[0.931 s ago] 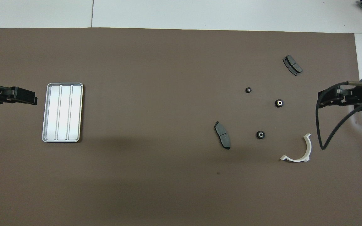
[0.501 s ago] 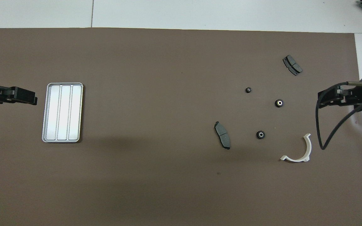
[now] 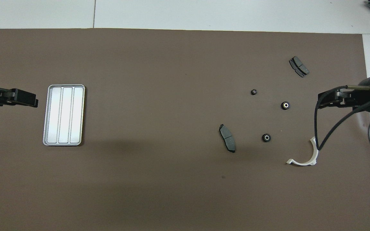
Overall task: Pick bearing gear from pile to tray
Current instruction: 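Move the right gripper toward the nearest small black bearing, then lower the right gripper and grasp the small black bearing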
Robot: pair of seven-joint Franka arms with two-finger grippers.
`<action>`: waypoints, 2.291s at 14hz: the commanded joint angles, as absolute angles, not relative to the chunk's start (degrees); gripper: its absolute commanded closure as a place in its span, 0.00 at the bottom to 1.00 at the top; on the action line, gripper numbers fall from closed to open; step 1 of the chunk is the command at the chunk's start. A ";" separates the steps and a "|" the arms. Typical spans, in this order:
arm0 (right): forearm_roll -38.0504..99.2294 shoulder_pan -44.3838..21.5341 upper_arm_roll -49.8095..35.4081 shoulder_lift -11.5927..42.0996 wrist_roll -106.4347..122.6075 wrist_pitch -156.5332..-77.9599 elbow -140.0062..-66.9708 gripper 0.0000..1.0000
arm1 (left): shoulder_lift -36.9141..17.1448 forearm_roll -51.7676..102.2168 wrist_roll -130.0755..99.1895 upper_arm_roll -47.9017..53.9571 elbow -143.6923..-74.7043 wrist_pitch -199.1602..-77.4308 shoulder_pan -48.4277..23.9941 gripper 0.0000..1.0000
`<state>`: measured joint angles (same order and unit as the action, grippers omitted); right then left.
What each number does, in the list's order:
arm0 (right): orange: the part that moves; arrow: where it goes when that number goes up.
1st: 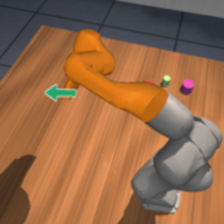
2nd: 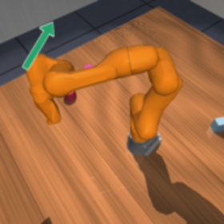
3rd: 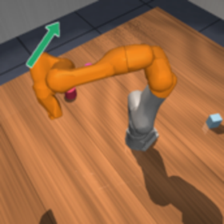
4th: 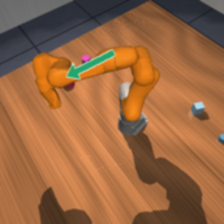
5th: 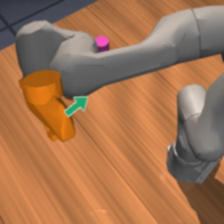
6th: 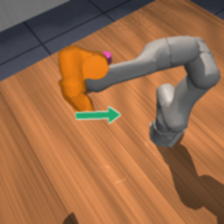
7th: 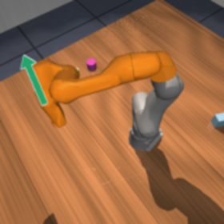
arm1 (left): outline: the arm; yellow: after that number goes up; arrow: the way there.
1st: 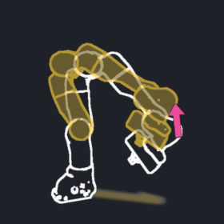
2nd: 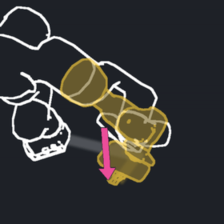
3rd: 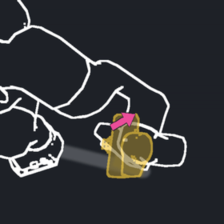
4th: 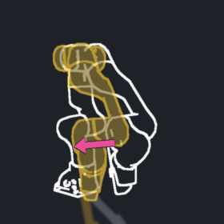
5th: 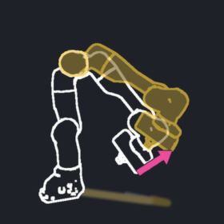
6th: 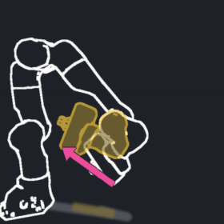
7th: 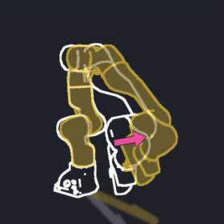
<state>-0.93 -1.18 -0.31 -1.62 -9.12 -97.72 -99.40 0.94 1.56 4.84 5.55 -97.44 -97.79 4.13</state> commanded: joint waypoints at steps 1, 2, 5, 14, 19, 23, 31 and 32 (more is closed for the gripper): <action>0.18 -0.97 -0.70 -4.05 -8.70 -104.75 -107.66 0.00 | 1.93 1.41 4.48 5.45 -98.00 -98.26 4.31 0.00; 0.18 -1.23 -0.70 -3.17 -8.53 -107.20 -109.15 0.00 | 1.93 1.41 4.48 5.45 -98.00 -98.26 4.31 0.00; 0.18 -3.33 -0.70 -1.76 -8.79 -115.46 -115.20 0.00 | 1.93 1.32 4.48 5.45 -98.00 -98.26 4.31 0.00; 0.18 -6.86 -0.70 3.52 -8.09 -137.35 -131.04 0.00 | 1.93 1.41 4.57 5.45 -98.00 -98.26 4.31 0.00; 0.09 -7.12 -0.70 5.19 -8.17 -137.90 -131.48 0.00 | 1.93 1.32 4.57 5.45 -98.00 -98.26 4.31 0.00; 0.18 -8.00 -0.70 5.36 -8.17 -137.90 -132.27 0.00 | 1.93 1.41 4.57 5.45 -98.00 -98.26 4.31 0.00; 0.00 -8.00 -0.62 4.92 -7.74 -141.67 -136.14 0.00 | 1.93 1.32 4.48 5.45 -98.00 -98.26 4.31 0.00; 0.09 -7.82 -0.62 4.92 -6.78 -142.46 -136.58 0.00 | 1.93 1.32 4.57 5.45 -98.00 -98.26 4.31 0.00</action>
<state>-0.87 -8.16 -0.62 5.74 -9.07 -140.03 -134.72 0.94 1.56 4.84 5.55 -97.44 -97.79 4.13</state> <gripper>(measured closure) 0.000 0.000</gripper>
